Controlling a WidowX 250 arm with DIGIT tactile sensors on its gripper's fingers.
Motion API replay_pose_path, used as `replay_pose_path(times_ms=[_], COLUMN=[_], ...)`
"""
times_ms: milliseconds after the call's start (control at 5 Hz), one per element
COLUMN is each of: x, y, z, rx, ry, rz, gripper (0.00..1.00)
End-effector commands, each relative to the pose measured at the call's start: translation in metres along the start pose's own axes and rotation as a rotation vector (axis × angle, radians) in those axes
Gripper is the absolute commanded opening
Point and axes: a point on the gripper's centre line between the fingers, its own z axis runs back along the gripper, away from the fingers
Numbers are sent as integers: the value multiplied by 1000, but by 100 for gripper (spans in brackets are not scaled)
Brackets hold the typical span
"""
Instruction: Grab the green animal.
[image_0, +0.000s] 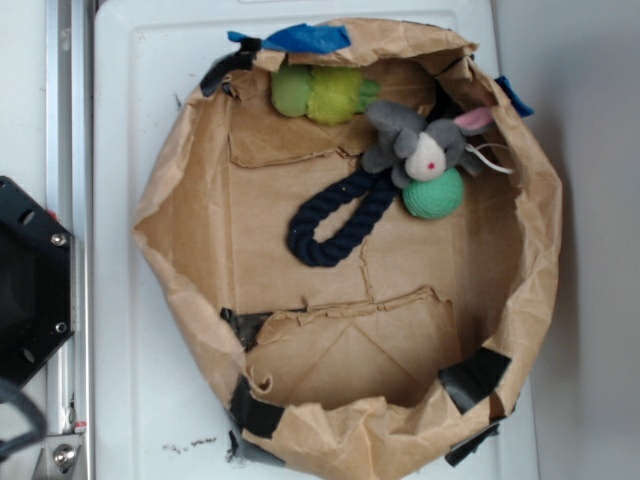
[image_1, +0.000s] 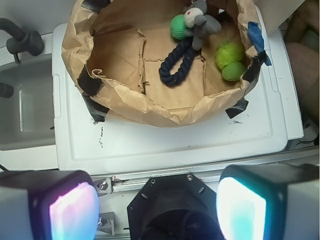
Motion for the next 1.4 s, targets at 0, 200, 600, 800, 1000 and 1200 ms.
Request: replay_pose_path(times_ms=[0,200,600,800,1000,1200], x=[0,45,108,112,111,119], y=[0,4,11,23,27,30], z=[0,-18,-64,-100,-132,-157], rx=[0,-16,-10,-34,-25,-43], ry=[0,-21,-34,-29,-2,42], rz=[0,-37,-154,-199,-238,-239], gripper=[100,100,100,100,100,100])
